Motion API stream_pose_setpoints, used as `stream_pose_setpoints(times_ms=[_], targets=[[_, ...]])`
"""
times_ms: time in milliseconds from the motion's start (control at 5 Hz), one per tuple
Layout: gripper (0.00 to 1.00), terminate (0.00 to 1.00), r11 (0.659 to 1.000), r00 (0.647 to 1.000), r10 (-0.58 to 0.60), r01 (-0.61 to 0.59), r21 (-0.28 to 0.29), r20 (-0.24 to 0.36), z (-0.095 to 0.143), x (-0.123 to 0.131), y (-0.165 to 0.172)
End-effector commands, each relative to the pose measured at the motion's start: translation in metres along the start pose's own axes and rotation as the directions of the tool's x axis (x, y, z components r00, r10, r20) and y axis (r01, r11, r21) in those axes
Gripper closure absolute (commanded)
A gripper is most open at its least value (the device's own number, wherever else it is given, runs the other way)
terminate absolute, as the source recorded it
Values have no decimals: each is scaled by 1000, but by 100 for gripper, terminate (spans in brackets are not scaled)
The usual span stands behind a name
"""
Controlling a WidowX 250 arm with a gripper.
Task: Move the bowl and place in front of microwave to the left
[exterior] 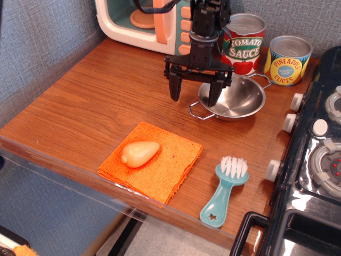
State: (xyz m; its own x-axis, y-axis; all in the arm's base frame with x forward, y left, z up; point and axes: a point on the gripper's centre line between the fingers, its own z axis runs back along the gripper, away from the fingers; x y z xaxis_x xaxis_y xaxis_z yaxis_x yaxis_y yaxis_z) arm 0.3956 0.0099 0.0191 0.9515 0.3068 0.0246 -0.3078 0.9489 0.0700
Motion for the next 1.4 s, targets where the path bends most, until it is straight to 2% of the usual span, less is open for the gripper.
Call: stream_pose_setpoints(times_ms=[0, 200, 400, 600, 800, 1000, 1200], targets=[[100, 0, 999, 997, 17, -14, -31, 79, 23, 4, 8], [100, 0, 999, 996, 13, -9, -45, 83, 27, -1, 6], [100, 0, 997, 992, -12, 21, -72, 123, 47, -7, 1], [100, 0, 990, 983, -45, 68, -125, 179, 76, -12, -3], [100, 0, 987, 975, -45, 77, -142, 216, 101, -11, 12], [100, 0, 992, 972, 1, 30, -127, 234, 110, -9, 52], [100, 0, 995, 977, 60, -43, -88, 206, 103, -9, 100]])
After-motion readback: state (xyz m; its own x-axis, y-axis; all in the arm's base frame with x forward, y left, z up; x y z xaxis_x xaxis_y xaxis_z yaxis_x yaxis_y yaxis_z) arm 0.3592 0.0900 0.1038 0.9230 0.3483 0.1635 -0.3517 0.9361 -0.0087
